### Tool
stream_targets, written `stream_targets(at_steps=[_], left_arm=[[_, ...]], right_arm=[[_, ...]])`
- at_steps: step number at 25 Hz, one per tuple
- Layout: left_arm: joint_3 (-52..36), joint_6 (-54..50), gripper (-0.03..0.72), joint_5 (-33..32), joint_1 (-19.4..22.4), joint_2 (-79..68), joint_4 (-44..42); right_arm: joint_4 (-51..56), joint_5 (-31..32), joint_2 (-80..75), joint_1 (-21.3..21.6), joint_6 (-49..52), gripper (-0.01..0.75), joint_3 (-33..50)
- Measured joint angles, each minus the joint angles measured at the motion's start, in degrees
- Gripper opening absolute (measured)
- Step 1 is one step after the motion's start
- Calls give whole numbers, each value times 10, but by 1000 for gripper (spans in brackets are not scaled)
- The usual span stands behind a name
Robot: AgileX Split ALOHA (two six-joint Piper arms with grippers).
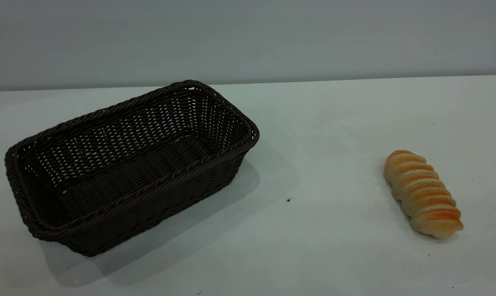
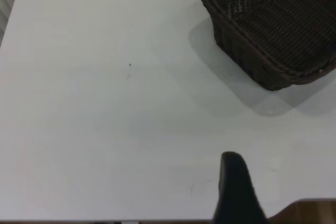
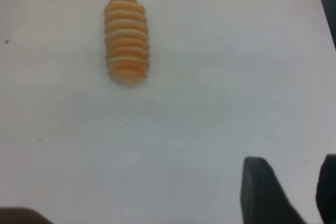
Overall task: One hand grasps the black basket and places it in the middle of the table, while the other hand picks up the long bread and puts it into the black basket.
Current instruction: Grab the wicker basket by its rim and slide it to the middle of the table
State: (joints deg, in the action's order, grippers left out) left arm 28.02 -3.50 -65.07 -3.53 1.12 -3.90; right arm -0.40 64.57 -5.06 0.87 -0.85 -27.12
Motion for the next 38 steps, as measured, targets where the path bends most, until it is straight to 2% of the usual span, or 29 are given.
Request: stream_targets(at_steps=[5, 8, 12, 15, 18, 23, 28, 33, 38], left_arm=[[0, 0, 530, 0, -35, 0, 0], [0, -1, 530, 0, -42, 0, 0], [4, -30, 523, 5, -42, -3, 0], [15, -97, 514, 55, -42, -36, 0], [17, -143, 513, 113, -42, -112, -7], [17, -153, 513, 198, -42, -306, -22], [19, -163, 513, 280, -42, -499, -23], [48, -196, 513, 311, -42, -662, -23], [88, -217, 513, 324, -42, -768, -23]], right_arm=[[4, -2, 0, -11, 0, 238, 0], [4, -3, 0, -21, 0, 238, 0], [33, -7, 0, -64, 1, 238, -2], [37, -25, -16, -92, 2, 238, -10], [23, -69, -54, -105, 2, 238, -13], [-8, -146, -160, -112, 1, 244, -13], [-16, -208, -266, -112, -14, 298, -13], [-16, -241, -315, -112, -16, 365, -13], [-16, -258, -319, -112, -16, 383, -13]])
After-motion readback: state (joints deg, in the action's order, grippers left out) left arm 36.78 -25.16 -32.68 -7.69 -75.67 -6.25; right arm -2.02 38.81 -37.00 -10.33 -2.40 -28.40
